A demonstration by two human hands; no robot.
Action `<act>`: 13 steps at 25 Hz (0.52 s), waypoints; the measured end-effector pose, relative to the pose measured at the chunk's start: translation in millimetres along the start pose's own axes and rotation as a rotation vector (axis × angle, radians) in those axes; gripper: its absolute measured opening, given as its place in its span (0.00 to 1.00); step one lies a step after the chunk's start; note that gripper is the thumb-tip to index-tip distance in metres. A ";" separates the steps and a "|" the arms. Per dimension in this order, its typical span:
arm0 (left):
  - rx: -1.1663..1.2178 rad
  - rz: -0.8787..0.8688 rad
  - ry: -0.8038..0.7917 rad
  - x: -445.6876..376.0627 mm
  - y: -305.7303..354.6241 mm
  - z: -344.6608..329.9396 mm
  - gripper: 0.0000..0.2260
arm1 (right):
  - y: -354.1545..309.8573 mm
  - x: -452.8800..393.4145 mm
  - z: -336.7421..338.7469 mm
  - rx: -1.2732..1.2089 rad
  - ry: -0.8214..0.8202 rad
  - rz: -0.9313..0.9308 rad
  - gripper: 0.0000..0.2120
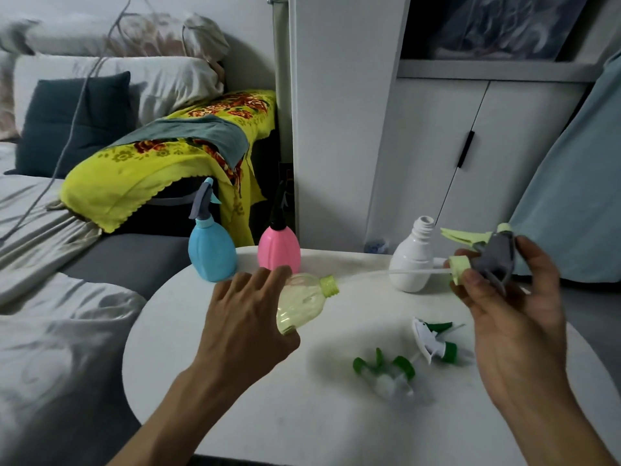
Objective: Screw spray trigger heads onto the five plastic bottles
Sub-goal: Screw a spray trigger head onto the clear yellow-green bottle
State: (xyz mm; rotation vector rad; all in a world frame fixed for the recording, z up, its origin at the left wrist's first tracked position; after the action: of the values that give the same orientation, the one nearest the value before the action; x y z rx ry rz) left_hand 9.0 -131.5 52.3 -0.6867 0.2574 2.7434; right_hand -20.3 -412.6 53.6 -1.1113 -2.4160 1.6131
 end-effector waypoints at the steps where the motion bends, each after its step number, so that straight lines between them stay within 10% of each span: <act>1: 0.006 -0.009 0.001 -0.1 2.9 -0.1 0.34 | 1.7 3.1 -2.9 0.005 -0.013 -0.011 0.34; 13: 0.087 -0.109 0.008 2.9 31.0 -0.8 0.35 | 24.9 40.7 -26.9 -0.001 -0.129 -0.164 0.33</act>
State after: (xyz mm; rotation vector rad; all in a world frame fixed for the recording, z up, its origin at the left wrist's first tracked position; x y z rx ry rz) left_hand -3.3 -160.1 53.3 -0.6685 0.3293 2.6103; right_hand -26.6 -362.8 31.6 -0.8072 -2.5102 1.6789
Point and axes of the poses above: each hand's wrist, its own x-axis away from the middle knuckle, its own z-axis out of the back of the hand, y = z × x, the point moved 1 cm from there along -x, towards the middle knuckle, and after that the axes turned 7 degrees about y, right-handed, at the moved point
